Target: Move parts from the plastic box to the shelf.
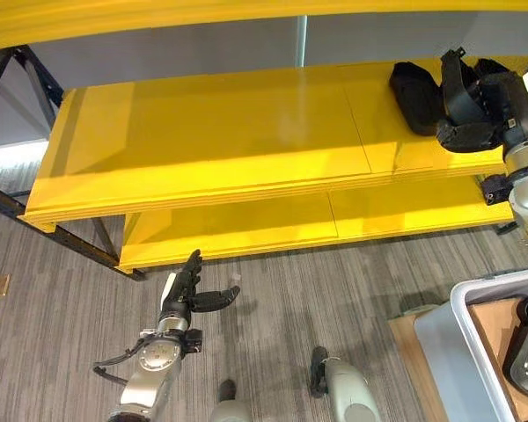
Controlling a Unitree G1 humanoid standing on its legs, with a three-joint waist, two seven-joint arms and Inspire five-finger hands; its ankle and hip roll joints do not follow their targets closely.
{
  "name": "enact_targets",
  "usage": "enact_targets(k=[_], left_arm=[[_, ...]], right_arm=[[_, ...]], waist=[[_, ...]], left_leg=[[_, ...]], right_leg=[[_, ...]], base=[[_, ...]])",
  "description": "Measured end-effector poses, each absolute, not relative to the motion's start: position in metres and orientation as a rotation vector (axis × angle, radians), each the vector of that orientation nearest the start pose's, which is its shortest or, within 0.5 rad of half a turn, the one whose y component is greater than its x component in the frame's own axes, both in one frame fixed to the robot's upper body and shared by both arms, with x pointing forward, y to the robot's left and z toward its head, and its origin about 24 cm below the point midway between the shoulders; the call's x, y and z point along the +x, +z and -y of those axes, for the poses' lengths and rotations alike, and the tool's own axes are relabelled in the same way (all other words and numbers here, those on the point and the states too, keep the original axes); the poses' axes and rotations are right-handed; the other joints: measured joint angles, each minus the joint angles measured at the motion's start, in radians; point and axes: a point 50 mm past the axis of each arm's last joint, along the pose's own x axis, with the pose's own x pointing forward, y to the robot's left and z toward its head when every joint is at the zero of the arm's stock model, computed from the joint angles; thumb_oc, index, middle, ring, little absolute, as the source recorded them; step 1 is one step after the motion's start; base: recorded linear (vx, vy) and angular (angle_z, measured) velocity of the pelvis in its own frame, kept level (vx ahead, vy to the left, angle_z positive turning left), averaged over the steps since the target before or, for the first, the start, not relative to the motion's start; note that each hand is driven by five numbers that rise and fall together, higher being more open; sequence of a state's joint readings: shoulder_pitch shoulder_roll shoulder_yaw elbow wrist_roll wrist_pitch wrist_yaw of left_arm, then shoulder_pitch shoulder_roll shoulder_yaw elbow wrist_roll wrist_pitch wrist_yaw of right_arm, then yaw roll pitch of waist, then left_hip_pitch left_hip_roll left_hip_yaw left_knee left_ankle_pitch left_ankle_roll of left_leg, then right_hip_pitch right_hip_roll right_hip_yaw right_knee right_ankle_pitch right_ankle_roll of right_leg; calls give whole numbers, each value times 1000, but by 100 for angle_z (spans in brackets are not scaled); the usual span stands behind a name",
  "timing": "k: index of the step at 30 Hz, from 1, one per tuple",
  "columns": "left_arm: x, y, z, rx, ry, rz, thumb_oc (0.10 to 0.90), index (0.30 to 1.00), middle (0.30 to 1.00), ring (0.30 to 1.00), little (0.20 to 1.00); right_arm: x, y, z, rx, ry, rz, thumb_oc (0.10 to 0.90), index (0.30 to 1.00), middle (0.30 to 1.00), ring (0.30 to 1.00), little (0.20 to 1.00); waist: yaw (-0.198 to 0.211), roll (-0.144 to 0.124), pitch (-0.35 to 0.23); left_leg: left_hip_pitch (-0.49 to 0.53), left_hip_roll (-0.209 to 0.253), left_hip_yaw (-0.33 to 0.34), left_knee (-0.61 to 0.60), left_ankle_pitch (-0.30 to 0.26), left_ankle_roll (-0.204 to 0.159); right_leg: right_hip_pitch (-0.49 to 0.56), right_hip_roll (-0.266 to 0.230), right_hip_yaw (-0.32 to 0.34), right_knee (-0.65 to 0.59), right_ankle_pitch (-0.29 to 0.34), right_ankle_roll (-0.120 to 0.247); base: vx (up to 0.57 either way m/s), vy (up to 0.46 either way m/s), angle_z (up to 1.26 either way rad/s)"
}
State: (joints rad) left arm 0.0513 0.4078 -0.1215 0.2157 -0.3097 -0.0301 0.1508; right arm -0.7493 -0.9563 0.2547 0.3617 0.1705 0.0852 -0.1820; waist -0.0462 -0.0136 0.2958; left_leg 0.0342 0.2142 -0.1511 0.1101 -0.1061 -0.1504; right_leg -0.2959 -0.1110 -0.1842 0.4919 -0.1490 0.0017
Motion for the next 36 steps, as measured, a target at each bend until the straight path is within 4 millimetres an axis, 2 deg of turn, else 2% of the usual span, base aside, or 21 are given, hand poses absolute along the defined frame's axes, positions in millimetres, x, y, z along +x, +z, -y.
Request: enact_targets(k=[1,2,3,5,6,7,8,10,12,13,14,15,17,18,21,25,28,30,32,33,36], left_arm=[[235,-2,-229,135,114,-245,900,1000,1000,1000,1000],[240,-1,-228,130,118,-239,900,1000,1000,1000,1000],[240,-1,-227,140,111,-242,900,1000,1000,1000,1000],[242,0,-225,147,96,-239,900,1000,1000,1000,1000],[238,-4,-223,148,85,-254,900,1000,1000,1000,1000],[235,-6,-221,144,71,-263,900,1000,1000,1000,1000],[230,-11,-220,138,75,-281,900,1000,1000,1000,1000],[227,-17,-222,146,79,-312,900,1000,1000,1000,1000],[224,-23,-222,143,90,-339,900,1000,1000,1000,1000],[222,-24,-222,143,86,-344,900,1000,1000,1000,1000],[219,-26,-223,143,93,-355,900,1000,1000,1000,1000],[217,-28,-224,143,98,-362,900,1000,1000,1000,1000],[220,-24,-221,138,80,-337,900,1000,1000,1000,1000],[224,-20,-222,142,79,-323,900,1000,1000,1000,1000],[242,-6,-218,148,65,-259,900,1000,1000,1000,1000],[257,12,-220,158,73,-186,900,1000,1000,1000,1000],[255,12,-227,191,74,-195,900,1000,1000,1000,1000],[252,10,-231,198,85,-205,900,1000,1000,1000,1000],[249,8,-235,199,96,-218,900,1000,1000,1000,1000],[249,7,-235,201,96,-221,900,1000,1000,1000,1000],[249,7,-236,203,98,-223,900,1000,1000,1000,1000]], right_arm=[[344,246,289,-788,-288,296,400,300,300,300,300],[344,243,291,-789,-288,280,400,300,300,300,300],[344,236,291,-791,-283,261,400,300,300,300,300],[343,223,295,-786,-285,222,400,300,300,300,300],[343,214,297,-778,-287,194,400,300,300,300,300],[342,208,299,-766,-306,180,400,300,300,300,300],[341,207,298,-765,-299,182,400,300,300,300,300],[336,188,300,-707,-307,158,400,300,300,300,300],[334,163,295,-674,-287,101,400,300,300,300,300],[333,161,292,-673,-274,101,400,300,300,300,300],[333,156,283,-657,-250,104,400,300,300,300,300],[333,150,277,-641,-233,99,400,300,300,300,300],[329,147,276,-657,-207,93,400,300,300,300,300],[329,147,278,-660,-214,89,400,300,300,300,300],[327,151,283,-688,-231,85,400,300,300,300,300],[327,154,286,-676,-249,96,400,300,300,300,300],[327,154,285,-672,-244,98,400,300,300,300,300],[327,155,284,-671,-239,102,400,300,300,300,300],[328,156,285,-671,-240,105,400,300,300,300,300],[328,156,285,-671,-241,103,400,300,300,300,300],[332,162,284,-671,-244,116,400,300,300,300,300]], waist=[[20,-21,0],[27,-30,0],[50,-43,-2],[52,-65,1],[59,-67,-2],[55,-69,2],[68,-61,2],[81,-45,3],[95,-37,7],[108,-24,7],[102,-4,7],[108,-4,7],[79,19,3],[71,19,3],[73,-23,4],[78,-27,4],[74,-31,6],[78,-33,7],[74,-33,8],[65,-35,9],[49,-46,18]], left_leg=[[-71,-13,9,133,-6,-21],[-175,-23,4,316,-8,4],[-262,-38,0,433,79,10],[-349,-37,31,537,185,49],[-363,-23,72,531,149,47],[-380,-30,130,409,90,35],[-370,-50,174,211,102,39],[-375,-41,227,8,141,27],[-340,-42,178,-152,156,25],[-346,-32,175,-134,183,30],[-335,-25,178,-46,183,48],[-310,-28,177,-12,186,54],[-254,-46,202,-16,198,59],[-241,-52,207,-29,241,68],[-233,-127,256,14,197,130],[-241,-198,254,84,117,188],[-226,-217,251,98,89,218],[-216,-221,254,96,85,227],[-208,-222,246,94,77,237],[-205,-223,241,95,77,237],[-200,-230,230,103,72,234]], right_leg=[[-10,0,7,15,-13,-27],[-4,-7,-11,-3,-4,-39],[2,18,-12,-11,-3,-57],[46,-2,-50,-68,-3,-62],[70,3,-64,-90,8,-58],[94,8,-82,-142,25,-52],[101,24,-81,-197,44,-50],[143,69,-82,-275,69,-26],[188,98,-55,-330,90,-18],[191,102,-54,-334,94,-49],[203,121,-16,-341,102,-30],[212,116,4,-340,93,-41],[217,112,11,-338,93,-33],[215,106,17,-328,92,-21],[211,16,46,-296,69,32],[206,-59,36,-219,44,67],[139,-97,50,-52,50,65],[119,-117,44,-16,40,65],[117,-157,58,-131,42,97],[130,-177,66,-221,72,134],[150,-247,30,-445,199,182]], base=[[-30,-344,21],[9,-268,17],[32,-149,32],[149,-26,55],[211,20,89],[232,70,60],[454,192,33],[400,211,19],[232,168,-19],[361,275,-84],[344,267,-92],[233,187,-83],[201,192,-38],[124,142,-13],[166,207,-13],[121,198,19],[109,110,10],[150,-25,2],[154,-93,1],[140,-100,11],[99,-121,16]])
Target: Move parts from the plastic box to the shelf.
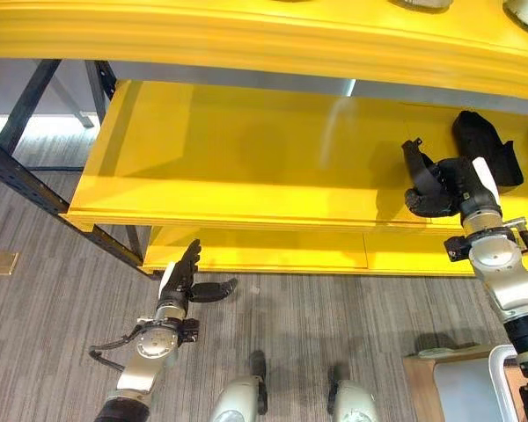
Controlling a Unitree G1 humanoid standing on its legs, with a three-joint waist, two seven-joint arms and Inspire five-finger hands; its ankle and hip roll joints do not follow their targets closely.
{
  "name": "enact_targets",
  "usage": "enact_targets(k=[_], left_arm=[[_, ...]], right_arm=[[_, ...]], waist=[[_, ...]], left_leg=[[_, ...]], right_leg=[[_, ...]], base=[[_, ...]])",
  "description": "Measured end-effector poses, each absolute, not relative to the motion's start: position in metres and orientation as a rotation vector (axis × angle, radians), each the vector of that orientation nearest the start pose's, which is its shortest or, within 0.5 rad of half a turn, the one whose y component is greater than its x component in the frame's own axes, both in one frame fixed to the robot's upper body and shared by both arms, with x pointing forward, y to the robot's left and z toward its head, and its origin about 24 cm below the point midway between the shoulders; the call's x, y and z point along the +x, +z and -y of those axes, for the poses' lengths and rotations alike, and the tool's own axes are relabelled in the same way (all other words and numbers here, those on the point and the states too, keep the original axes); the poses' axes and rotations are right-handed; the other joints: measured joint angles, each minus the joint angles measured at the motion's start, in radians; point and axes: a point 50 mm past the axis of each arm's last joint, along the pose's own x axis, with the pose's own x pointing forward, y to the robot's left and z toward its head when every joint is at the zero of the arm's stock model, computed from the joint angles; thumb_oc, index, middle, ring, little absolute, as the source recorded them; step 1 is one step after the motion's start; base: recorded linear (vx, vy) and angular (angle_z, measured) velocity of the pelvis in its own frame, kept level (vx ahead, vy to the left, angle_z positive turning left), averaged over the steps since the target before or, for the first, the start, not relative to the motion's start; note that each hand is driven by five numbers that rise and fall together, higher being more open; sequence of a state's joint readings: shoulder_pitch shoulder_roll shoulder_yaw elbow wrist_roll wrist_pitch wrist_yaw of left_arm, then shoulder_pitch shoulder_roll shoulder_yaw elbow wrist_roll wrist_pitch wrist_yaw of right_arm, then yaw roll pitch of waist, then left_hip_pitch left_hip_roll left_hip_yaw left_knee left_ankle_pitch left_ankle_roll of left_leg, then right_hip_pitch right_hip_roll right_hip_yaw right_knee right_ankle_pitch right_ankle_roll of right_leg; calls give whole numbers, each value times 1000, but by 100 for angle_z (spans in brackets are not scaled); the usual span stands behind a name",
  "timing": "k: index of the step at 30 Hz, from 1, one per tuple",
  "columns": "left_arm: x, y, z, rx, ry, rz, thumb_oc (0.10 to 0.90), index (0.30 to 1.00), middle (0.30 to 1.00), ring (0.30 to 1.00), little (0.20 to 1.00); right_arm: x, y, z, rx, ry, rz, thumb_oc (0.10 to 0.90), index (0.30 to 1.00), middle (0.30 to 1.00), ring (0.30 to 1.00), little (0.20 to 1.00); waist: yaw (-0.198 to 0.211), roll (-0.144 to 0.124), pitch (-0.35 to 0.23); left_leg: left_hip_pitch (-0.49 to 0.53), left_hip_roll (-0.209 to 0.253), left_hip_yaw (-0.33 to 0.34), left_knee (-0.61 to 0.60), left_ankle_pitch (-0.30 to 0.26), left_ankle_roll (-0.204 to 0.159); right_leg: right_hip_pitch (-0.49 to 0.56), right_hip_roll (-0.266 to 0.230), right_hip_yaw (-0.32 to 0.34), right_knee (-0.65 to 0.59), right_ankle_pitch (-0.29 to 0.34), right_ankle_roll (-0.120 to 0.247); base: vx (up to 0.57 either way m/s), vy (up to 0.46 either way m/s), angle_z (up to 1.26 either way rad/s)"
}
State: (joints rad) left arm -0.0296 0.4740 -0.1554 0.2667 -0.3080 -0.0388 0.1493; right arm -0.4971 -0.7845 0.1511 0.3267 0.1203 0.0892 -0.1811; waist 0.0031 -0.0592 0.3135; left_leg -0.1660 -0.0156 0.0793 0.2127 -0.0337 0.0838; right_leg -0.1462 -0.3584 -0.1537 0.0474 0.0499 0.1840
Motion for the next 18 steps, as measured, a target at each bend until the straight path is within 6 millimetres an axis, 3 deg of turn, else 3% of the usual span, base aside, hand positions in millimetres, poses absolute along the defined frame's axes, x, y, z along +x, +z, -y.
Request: enact_targets(k=[3,4,7,8,10,13,18], left_arm=[[248,7,-238,203,108,-219,900,1000,1000,1000,1000],[247,7,-239,206,120,-220,900,1000,1000,1000,1000],[245,8,-247,228,130,-223,900,1000,1000,1000,1000],[243,5,-246,201,153,-228,900,1000,1000,1000,1000],[232,-4,-247,188,164,-267,900,1000,1000,1000,1000],[221,-16,-242,162,157,-309,900,1000,1000,1000,1000],[223,-16,-238,139,162,-302,900,1000,1000,1000,1000]], right_arm=[[333,164,283,-675,-241,120,400,300,300,300,300],[334,168,282,-679,-239,133,400,300,300,300,300],[334,167,280,-678,-232,133,400,300,300,300,300],[336,174,280,-682,-230,154,400,300,300,300,300],[339,182,276,-685,-223,179,400,300,300,300,300],[339,183,279,-701,-213,166,400,300,300,300,300],[337,187,284,-720,-224,164,400,300,300,300,300]], waist=[[8,-28,16],[3,-45,25],[13,-114,25],[28,-96,30],[24,-60,30],[16,-55,27],[-4,-52,26]], left_leg=[[11,1,-11,15,-13,-20],[8,-2,-34,27,-15,-45],[-9,-21,-58,63,-38,-96],[-32,10,-56,94,-53,-116],[-45,69,-79,84,-44,-151],[2,122,-83,-4,-4,-189],[51,136,-84,-65,18,-199]], right_leg=[[11,-41,-12,-76,81,7],[49,-38,2,-104,103,6],[121,-10,-9,-64,103,0],[118,11,-21,-86,112,41],[104,73,-33,-88,109,8],[110,129,-39,-93,97,-26],[137,144,-47,-106,90,-38]], base=[[52,-172,18],[97,-263,40],[83,-180,34],[68,-159,-10],[46,-103,-14],[58,-131,-9],[47,-77,-1]])
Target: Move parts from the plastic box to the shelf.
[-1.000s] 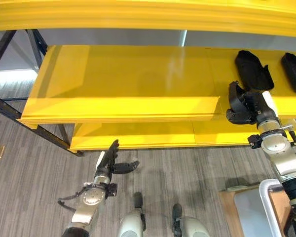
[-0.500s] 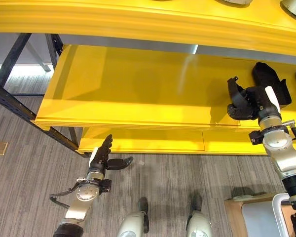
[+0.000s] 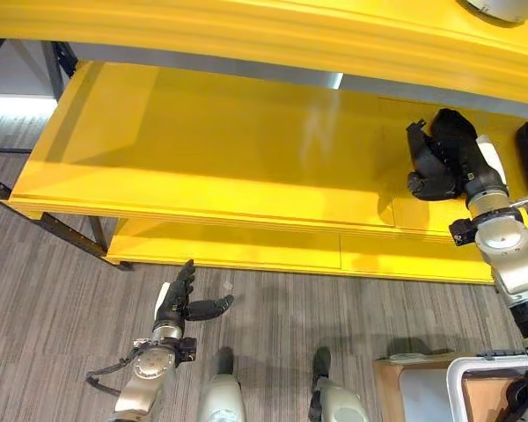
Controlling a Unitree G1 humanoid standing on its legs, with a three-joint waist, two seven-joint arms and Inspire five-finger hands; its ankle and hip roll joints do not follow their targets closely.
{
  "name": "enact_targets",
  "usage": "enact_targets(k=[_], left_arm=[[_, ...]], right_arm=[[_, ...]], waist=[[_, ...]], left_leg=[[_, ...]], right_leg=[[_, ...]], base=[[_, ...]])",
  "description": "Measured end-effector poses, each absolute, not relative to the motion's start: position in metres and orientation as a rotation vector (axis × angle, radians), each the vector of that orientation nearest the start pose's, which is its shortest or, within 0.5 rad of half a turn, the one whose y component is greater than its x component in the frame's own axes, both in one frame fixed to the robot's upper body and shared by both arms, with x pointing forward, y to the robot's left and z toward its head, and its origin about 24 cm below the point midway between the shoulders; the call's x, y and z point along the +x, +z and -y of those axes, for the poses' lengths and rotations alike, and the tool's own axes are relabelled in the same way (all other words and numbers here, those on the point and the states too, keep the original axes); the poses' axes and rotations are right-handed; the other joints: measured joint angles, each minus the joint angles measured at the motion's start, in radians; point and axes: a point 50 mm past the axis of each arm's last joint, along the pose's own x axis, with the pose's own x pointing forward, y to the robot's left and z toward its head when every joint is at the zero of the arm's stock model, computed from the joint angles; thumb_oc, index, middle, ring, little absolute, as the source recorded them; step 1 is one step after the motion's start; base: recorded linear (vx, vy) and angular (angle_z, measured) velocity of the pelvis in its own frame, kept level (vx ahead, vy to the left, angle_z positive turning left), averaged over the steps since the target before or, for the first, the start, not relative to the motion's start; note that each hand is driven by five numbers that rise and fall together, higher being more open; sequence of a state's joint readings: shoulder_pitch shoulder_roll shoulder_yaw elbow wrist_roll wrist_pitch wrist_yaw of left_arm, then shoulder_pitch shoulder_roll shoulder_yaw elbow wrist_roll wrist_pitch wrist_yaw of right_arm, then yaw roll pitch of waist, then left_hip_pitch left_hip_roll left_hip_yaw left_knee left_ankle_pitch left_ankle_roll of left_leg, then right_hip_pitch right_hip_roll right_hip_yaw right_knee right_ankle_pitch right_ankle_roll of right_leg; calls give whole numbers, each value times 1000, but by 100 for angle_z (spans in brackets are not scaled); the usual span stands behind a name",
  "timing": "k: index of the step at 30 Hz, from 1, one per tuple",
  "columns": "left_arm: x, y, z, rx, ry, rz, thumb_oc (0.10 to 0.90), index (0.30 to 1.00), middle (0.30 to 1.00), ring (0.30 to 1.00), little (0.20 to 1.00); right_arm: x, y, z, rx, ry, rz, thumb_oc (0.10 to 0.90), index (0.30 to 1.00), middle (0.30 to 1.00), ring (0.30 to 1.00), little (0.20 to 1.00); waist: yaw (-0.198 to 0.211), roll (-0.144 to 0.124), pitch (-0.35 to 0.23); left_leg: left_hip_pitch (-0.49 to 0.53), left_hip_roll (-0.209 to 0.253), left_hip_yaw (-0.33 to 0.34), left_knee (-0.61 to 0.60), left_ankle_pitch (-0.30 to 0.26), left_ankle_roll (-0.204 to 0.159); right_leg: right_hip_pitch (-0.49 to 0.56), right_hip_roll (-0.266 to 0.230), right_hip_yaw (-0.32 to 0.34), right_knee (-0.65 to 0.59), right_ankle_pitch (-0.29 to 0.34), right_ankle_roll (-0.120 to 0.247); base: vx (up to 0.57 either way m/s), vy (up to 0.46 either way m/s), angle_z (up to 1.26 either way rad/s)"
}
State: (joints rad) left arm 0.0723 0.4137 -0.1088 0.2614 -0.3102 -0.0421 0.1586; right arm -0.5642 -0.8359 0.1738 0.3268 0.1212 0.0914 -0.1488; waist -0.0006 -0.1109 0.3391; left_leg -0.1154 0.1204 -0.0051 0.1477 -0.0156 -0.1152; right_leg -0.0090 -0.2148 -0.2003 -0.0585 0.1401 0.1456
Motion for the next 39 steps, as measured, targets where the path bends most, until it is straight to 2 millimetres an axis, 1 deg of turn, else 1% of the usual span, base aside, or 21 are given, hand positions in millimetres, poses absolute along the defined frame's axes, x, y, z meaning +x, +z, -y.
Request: enact_targets(k=[5,8,11,17,21,24,25,26,31,32,39], left_arm=[[227,-13,-236,134,155,-287,900,1000,1000,1000,1000],[226,-13,-237,135,156,-287,900,1000,1000,1000,1000],[226,-13,-236,133,148,-289,900,1000,1000,1000,1000],[226,-13,-236,131,146,-288,900,1000,1000,1000,1000],[225,-13,-236,131,147,-287,900,1000,1000,1000,1000],[225,-13,-236,131,149,-288,900,1000,1000,1000,1000],[225,-13,-236,131,149,-288,900,1000,1000,1000,1000],[225,-13,-236,131,150,-289,900,1000,1000,1000,1000],[223,-14,-236,113,153,-294,900,1000,1000,1000,1000],[223,-15,-237,98,159,-297,900,1000,1000,1000,1000],[217,-19,-239,101,178,-316,900,1000,1000,1000,1000]], right_arm=[[337,187,284,-722,-213,162,400,300,300,300,300],[339,189,280,-727,-202,167,400,300,300,300,300],[345,196,271,-743,-174,192,400,300,300,300,300],[357,227,246,-782,-120,293,400,300,300,300,300],[361,240,232,-803,-91,340,400,300,300,300,300],[363,248,225,-817,-74,366,400,300,300,300,300],[364,252,223,-827,-73,379,400,300,300,300,300],[364,254,221,-843,-74,386,400,300,300,300,300],[368,255,219,-913,-75,382,400,300,300,300,300],[368,254,218,-925,-73,381,400,300,300,300,300],[370,246,213,-996,-42,366,400,300,300,300,300]], waist=[[1,22,-11],[3,24,-12],[1,24,-13],[3,24,-13],[5,22,-14],[7,18,-17],[14,15,-19],[10,13,-20],[15,-2,-30],[24,-2,-30],[35,3,-34]], left_leg=[[16,3,2,-22,7,-3],[24,2,3,-33,12,-3],[32,3,5,-36,13,-3],[33,3,5,-36,14,-3],[32,3,4,-35,14,-3],[32,3,4,-35,14,-3],[31,3,4,-35,15,-3],[31,3,4,-35,15,-3],[30,3,2,-36,16,-3],[29,3,2,-37,16,-3],[4,2,-1,-31,19,-2]], right_leg=[[7,4,2,-2,-1,-2],[8,4,3,-2,-1,-2],[12,4,7,0,-1,-2],[13,4,6,3,-1,-3],[13,4,6,6,-1,-3],[13,4,5,6,-2,-3],[13,4,4,6,-2,-3],[13,4,4,6,-2,-3],[13,5,2,6,-3,-5],[12,4,1,6,-3,-5],[-9,4,0,9,-4,-6]], base=[[31,-51,0],[11,-7,-1],[23,-13,-2],[5,-1,0],[0,0,0],[0,0,0],[0,0,0],[0,0,0],[0,0,0],[0,0,0],[-5,-3,0]])
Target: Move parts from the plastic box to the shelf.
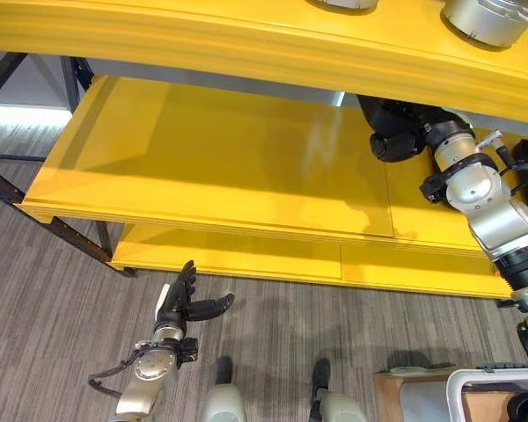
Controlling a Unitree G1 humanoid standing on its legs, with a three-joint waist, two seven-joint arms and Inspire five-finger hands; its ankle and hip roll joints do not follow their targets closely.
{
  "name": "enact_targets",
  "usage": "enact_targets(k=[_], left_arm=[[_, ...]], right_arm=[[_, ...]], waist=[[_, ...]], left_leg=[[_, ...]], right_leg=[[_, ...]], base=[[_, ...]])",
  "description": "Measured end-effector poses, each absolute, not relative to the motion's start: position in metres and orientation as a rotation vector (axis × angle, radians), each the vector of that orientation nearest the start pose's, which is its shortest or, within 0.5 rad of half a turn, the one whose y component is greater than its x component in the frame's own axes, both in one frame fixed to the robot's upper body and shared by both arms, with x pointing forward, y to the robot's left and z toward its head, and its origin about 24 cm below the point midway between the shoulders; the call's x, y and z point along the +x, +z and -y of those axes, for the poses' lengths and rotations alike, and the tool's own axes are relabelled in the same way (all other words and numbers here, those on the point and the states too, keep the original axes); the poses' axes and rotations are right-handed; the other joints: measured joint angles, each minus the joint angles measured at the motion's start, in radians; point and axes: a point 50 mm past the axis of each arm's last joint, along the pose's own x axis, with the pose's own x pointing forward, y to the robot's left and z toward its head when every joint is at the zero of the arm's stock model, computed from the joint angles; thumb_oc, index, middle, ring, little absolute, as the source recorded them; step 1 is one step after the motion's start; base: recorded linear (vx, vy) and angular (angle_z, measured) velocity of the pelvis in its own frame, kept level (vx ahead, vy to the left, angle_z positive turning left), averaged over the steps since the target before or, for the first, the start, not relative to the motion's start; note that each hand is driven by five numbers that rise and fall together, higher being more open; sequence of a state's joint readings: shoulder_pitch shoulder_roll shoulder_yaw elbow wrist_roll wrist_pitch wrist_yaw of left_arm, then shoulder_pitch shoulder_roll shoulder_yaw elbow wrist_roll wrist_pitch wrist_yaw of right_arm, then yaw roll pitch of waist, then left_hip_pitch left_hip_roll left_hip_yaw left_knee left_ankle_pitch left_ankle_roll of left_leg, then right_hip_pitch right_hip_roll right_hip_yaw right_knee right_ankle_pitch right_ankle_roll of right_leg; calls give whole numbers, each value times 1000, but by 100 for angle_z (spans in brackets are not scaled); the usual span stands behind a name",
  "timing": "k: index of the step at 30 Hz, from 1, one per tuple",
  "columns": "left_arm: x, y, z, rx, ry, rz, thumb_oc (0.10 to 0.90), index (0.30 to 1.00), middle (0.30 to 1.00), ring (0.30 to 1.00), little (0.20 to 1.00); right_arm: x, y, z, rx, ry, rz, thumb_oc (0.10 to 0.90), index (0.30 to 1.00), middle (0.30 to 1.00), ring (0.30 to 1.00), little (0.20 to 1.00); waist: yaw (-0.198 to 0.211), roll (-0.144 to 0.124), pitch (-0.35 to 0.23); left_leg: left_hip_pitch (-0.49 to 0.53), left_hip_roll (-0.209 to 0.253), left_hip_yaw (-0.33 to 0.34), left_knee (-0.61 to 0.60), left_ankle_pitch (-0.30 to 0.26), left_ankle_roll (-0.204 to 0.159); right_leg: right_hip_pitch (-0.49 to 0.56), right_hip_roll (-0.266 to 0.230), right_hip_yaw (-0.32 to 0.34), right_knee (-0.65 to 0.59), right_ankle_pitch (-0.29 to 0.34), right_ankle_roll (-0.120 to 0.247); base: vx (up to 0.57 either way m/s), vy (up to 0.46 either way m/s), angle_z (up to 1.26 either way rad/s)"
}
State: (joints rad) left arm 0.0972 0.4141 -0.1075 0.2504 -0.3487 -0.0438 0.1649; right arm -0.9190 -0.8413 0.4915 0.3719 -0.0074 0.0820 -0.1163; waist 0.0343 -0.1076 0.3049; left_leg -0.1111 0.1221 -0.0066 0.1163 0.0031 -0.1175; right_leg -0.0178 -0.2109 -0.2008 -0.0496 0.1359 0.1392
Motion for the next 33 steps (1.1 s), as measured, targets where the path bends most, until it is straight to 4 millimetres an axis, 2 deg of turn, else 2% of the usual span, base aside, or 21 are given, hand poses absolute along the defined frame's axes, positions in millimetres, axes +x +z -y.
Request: enact_targets(k=[4,5,8,10,16,21,27,33], left_arm=[[215,-19,-240,103,179,-320,900,1000,1000,1000,1000],[215,-19,-241,103,181,-319,900,1000,1000,1000,1000],[216,-17,-239,100,175,-304,900,1000,1000,1000,1000],[218,-17,-237,95,164,-298,900,1000,1000,1000,1000],[219,-15,-236,62,169,-282,900,1000,1000,1000,1000],[222,-13,-236,60,171,-265,900,1000,1000,1000,1000],[232,-4,-233,56,163,-224,900,1000,1000,1000,1000],[232,-4,-234,23,171,-224,900,1000,1000,1000,1000]], right_arm=[[377,233,213,-1107,-8,312,400,300,300,300,300],[378,230,214,-1124,-1,297,400,300,300,300,300],[379,230,218,-1133,-13,286,400,300,300,300,300],[384,222,227,-1136,-37,230,400,300,300,300,300],[388,215,229,-1175,-32,179,400,300,300,300,300],[389,217,230,-1175,-41,182,400,300,300,300,300],[392,234,227,-1176,-64,223,400,300,300,300,300],[395,234,226,-1165,-69,217,400,300,300,300,300]], waist=[[5,13,-2],[17,19,-1],[24,35,-2],[32,63,1],[59,117,31],[63,117,63],[72,116,111],[79,115,115]], left_leg=[[-15,-1,-3,1,3,1],[-18,-2,-3,1,3,1],[-47,-5,-7,4,8,2],[-70,-7,-25,8,14,1],[-102,-9,-31,4,30,2],[-113,-9,-47,0,40,0],[-133,-9,-51,0,50,0],[-134,-11,-52,-2,51,0]], right_leg=[[-13,-2,-3,1,0,0],[-17,-2,-3,2,0,0],[-45,-5,-4,11,-1,-1],[-64,-6,-15,25,-4,-2],[-112,-10,-17,65,-16,-3],[-121,-10,-30,77,-21,-5],[-156,-15,-30,118,-33,-8],[-164,-19,-30,130,-41,-6]], base=[[-20,-5,2],[-59,-4,-2],[-70,-2,6],[-57,2,16],[-54,-3,4],[-25,-10,8],[-3,-1,1],[0,0,0]])
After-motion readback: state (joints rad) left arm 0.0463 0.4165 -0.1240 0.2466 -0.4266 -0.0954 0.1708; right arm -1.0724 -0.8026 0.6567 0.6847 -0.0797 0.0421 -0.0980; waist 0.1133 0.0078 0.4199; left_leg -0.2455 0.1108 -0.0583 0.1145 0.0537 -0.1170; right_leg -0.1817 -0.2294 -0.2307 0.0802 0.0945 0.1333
